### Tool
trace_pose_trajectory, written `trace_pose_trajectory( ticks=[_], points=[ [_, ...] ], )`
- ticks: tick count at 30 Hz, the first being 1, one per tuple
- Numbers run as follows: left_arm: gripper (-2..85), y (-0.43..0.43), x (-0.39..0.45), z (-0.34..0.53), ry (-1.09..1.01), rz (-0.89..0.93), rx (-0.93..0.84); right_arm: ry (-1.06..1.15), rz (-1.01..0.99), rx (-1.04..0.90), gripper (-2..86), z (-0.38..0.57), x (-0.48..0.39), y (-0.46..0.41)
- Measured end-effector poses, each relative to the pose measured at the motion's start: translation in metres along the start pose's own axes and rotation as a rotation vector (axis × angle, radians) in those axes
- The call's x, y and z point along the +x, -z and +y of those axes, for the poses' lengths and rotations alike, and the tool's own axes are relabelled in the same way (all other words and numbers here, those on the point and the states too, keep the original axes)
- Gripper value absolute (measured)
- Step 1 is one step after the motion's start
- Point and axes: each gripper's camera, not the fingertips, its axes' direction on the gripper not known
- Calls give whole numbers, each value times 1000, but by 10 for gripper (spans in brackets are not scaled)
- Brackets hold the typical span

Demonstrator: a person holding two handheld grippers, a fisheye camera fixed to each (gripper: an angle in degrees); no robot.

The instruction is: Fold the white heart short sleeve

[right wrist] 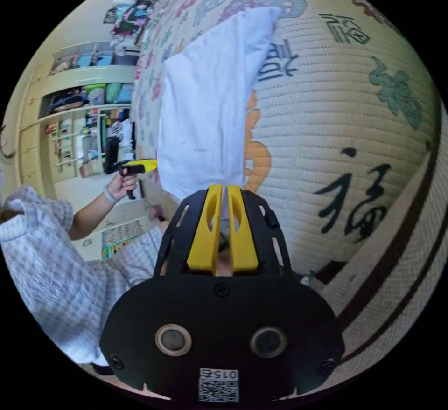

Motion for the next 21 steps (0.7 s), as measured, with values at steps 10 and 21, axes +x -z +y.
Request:
trace_pose_trajectory(
  ticks=[10,21],
  points=[
    [172,71,-16,-86,-168,-12,389,170,183,431,170,-84,-15,56],
    [32,29,26,-154,-270,86,223,242,88,149,34,-138,-36,16]
  ],
)
